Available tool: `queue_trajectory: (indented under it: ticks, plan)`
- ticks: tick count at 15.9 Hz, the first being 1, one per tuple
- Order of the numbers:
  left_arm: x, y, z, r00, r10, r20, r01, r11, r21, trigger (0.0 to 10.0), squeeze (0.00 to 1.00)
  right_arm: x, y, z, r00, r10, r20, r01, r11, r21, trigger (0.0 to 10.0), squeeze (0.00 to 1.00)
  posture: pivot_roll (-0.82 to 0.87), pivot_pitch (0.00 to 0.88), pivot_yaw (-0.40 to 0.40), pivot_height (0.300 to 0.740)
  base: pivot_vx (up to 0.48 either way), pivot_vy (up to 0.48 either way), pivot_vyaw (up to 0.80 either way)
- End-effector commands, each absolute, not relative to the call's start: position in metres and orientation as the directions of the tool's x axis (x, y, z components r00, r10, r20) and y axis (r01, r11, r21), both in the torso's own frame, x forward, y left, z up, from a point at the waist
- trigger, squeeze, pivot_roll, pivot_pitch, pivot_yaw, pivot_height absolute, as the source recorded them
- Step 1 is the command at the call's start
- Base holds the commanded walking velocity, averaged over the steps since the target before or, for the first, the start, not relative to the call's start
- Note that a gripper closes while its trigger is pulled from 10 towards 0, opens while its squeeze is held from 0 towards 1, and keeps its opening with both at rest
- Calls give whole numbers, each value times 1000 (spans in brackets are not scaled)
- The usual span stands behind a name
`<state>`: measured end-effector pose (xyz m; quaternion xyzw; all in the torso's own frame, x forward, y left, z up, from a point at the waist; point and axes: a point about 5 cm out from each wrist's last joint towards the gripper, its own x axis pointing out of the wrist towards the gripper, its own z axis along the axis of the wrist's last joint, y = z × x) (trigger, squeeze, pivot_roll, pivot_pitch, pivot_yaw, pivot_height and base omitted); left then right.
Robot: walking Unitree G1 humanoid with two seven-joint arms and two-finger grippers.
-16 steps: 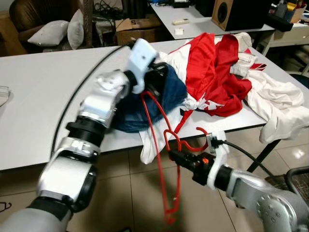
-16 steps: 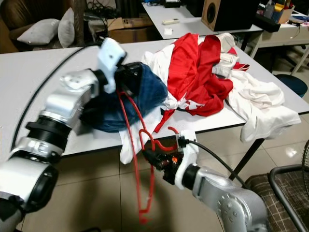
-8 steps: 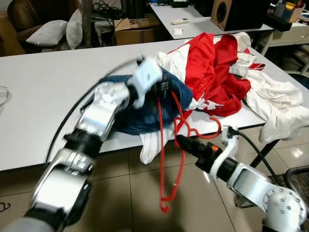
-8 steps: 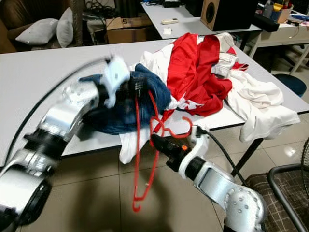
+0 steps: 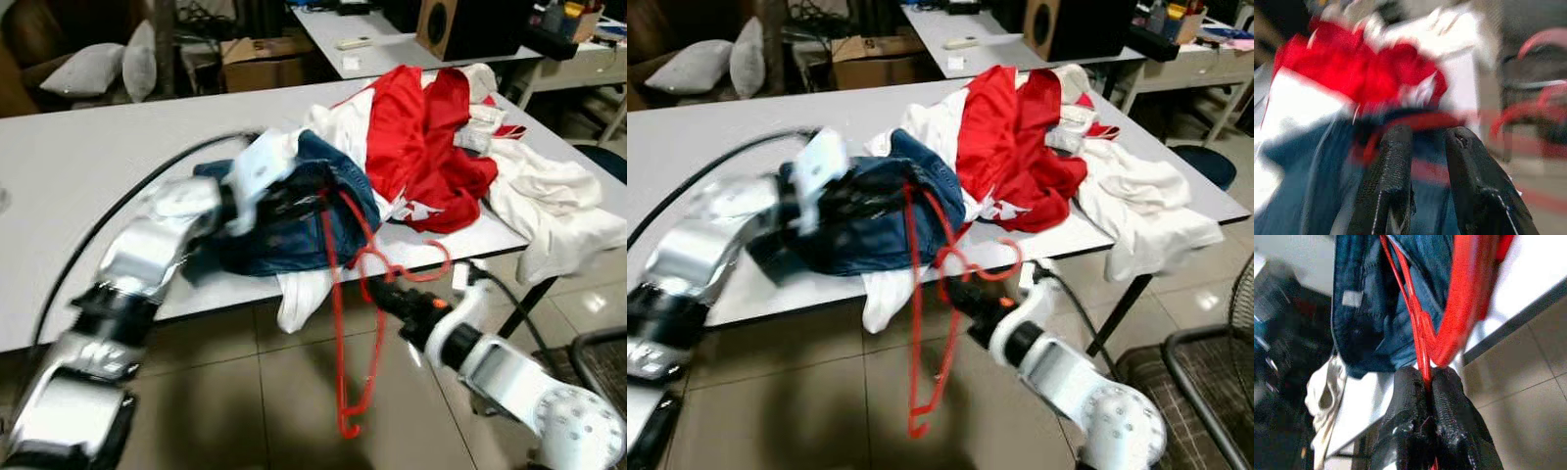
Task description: Hang hanger
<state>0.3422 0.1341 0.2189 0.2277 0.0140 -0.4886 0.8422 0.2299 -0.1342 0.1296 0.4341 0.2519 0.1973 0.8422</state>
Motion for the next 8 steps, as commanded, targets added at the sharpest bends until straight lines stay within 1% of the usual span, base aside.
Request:
queue_trajectory:
  ticks: [1,2,3,4,5,7,8]
  plan:
    - [353,156,229,672,-709,-213,717,551,426,10000,1000,226,-128,133,803,556,-216,-113,497,860,10000,0,-50,0,41,740,0,0,0]
    - [357,164,228,721,-658,-216,671,585,455,10000,1000,225,-129,130,801,553,-231,-101,505,857,10000,0,-50,0,41,740,0,0,0]
    - [358,184,211,773,-548,-320,627,581,519,10000,1000,221,-128,126,798,546,-253,-81,514,854,10000,0,-50,0,50,740,0,0,0]
    - [357,190,205,778,-519,-354,624,573,531,10000,1000,220,-127,126,799,547,-251,-80,511,856,10000,0,-51,0,51,740,0,0,0]
    - [356,198,201,839,-442,-318,543,643,541,10000,0,217,-126,128,801,546,-248,-83,511,856,10000,0,-47,0,65,740,0,0,0]
    - [354,197,195,858,-419,-295,513,706,488,10000,0,216,-125,128,801,544,-252,-75,508,858,10000,0,-46,0,67,740,0,0,0]
    - [351,195,187,841,-436,-319,540,709,453,10000,0,215,-124,128,800,544,-253,-72,505,860,10000,0,-46,0,68,740,0,0,0]
